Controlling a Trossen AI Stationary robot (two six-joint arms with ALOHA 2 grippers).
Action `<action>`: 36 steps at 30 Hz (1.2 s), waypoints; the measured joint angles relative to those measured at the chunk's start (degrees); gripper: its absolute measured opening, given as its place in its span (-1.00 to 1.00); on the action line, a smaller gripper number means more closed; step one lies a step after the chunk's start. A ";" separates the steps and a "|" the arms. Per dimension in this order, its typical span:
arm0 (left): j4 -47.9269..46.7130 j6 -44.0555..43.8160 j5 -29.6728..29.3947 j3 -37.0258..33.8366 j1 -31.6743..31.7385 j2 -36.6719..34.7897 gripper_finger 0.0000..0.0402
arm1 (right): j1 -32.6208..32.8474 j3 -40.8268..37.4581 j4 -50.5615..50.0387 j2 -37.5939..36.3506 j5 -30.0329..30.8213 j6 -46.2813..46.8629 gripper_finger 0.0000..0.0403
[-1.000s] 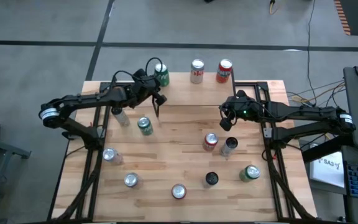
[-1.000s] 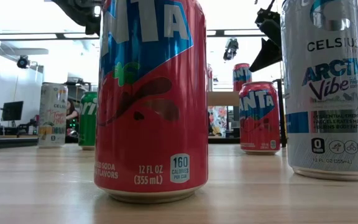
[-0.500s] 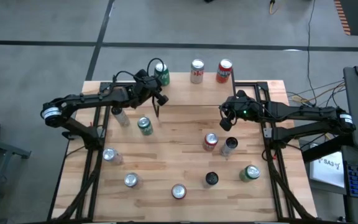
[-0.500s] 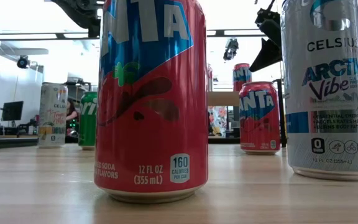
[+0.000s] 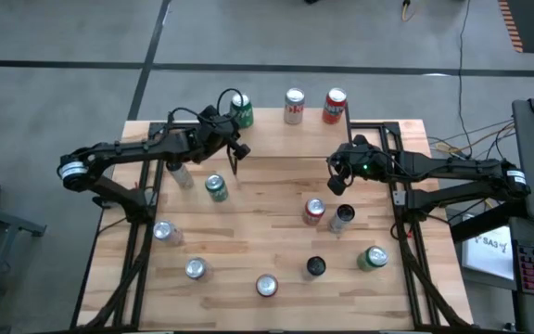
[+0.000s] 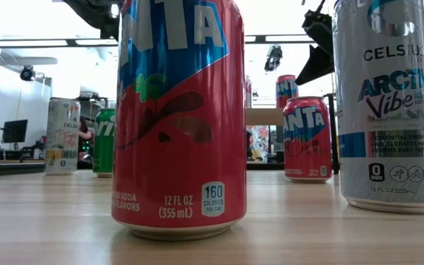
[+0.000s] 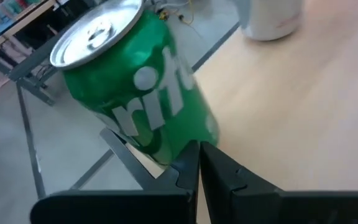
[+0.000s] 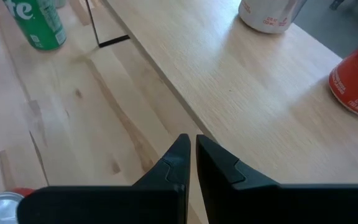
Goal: Place canned beverage on shelf
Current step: Adjust the green soda can on the shelf
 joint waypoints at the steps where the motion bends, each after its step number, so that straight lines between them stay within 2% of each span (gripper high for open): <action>1: -0.75 -0.22 -0.01 0.00 -0.66 -0.79 -1.00 | 0.00 -0.01 0.00 0.00 -0.08 0.62 -0.91; 11: -4.87 -0.33 0.31 -2.26 -9.34 -10.74 -1.00 | 2.53 0.01 0.08 -0.02 -1.86 6.85 -0.91; 14: -3.68 0.31 4.84 -4.90 -11.84 -13.42 -1.00 | 4.22 -0.01 0.35 -0.02 -1.84 8.85 -0.91; 18: 3.07 4.80 15.08 -10.32 -13.08 -15.68 -1.00 | 6.58 -0.01 0.84 -0.02 -1.86 11.24 -0.91; 21: 12.26 10.80 17.14 -15.24 -12.53 -15.99 -1.00 | 8.18 -0.01 2.89 -0.02 -1.86 11.51 -0.91; 24: 22.13 15.35 14.29 -18.98 -10.44 -15.32 -1.00 | 9.36 -0.01 5.46 -0.02 -1.86 11.49 -0.91; 28: 34.05 14.81 11.47 -21.32 -5.82 -13.12 -1.00 | 10.43 -0.01 7.20 0.09 -1.54 11.49 -0.91; 32: 37.61 11.07 13.06 -21.75 -2.29 -10.24 -1.00 | 10.54 -0.01 7.37 0.13 -1.40 11.51 -0.91; 36: 37.56 14.42 13.63 -21.48 -0.63 -7.07 -1.00 | 10.51 -0.01 7.72 0.13 -1.37 11.50 -0.91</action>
